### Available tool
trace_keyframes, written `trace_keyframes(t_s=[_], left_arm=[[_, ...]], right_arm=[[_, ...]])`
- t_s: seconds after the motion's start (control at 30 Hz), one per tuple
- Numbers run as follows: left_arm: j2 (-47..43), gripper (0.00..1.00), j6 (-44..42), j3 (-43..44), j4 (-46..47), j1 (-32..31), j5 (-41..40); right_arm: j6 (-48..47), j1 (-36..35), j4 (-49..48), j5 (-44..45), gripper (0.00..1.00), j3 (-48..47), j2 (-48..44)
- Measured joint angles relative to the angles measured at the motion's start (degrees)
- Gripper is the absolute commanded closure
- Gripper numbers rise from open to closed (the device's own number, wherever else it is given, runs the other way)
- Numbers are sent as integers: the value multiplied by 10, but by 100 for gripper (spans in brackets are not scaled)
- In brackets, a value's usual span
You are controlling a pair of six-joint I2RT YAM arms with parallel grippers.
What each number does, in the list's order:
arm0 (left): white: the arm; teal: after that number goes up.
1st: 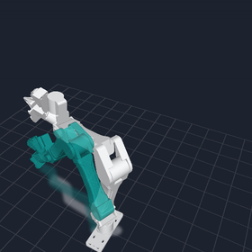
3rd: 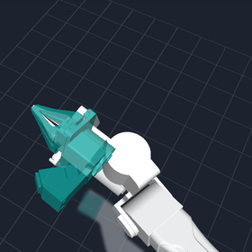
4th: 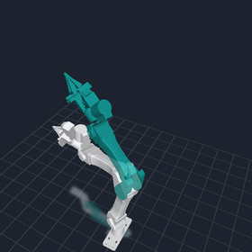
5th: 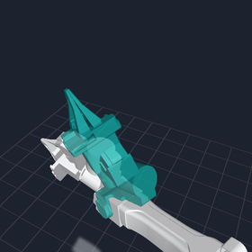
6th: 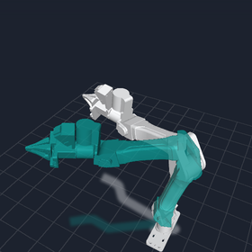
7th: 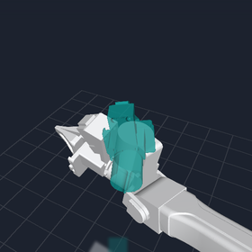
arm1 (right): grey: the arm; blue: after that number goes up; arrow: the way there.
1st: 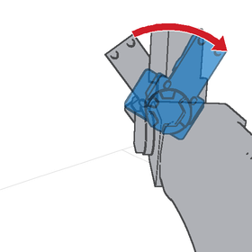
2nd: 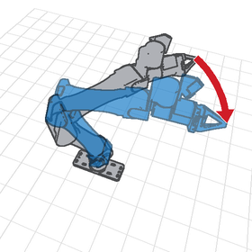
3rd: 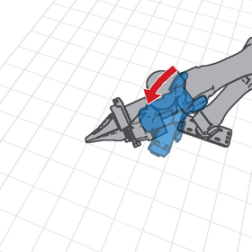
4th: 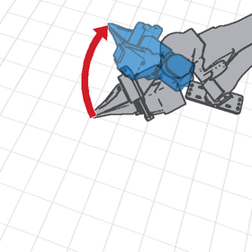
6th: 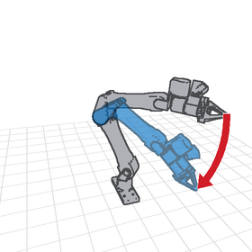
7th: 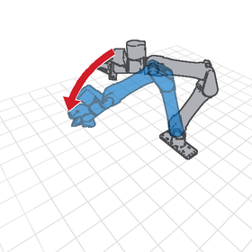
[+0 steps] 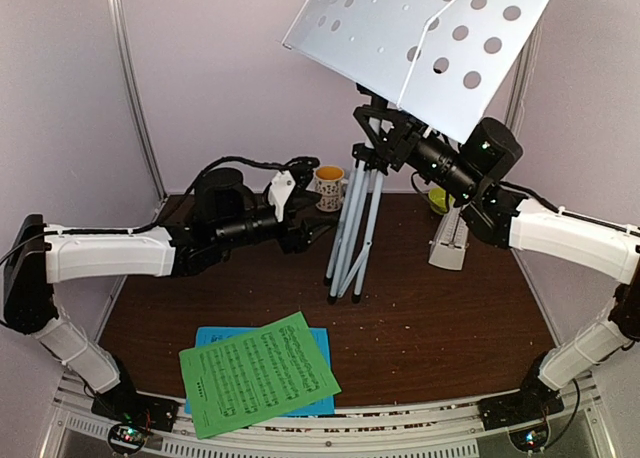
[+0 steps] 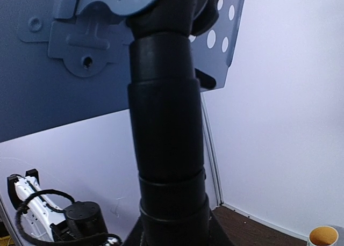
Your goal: Set up the instrument practice props
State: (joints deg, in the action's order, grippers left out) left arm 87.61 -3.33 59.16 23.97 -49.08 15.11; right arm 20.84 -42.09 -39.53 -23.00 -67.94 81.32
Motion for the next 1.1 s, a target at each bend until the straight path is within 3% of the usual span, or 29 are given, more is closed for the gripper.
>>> trace_keyframes(t_s=[0.3,0.53,0.73,1.1], left_arm=[[-24,43,-13,-3,-19,-33,-51],[32,43,-28,74,-83,-46,-102],[65,42,-43,90,-105,-62,-116],[96,30,-62,94,-114,-72,-135]], right_arm=[[-30,-10,34,143,100,22,0],[-63,-38,68,259,100,28,0],[-97,-64,67,305,100,28,0],[-147,-94,38,371,100,35,0]])
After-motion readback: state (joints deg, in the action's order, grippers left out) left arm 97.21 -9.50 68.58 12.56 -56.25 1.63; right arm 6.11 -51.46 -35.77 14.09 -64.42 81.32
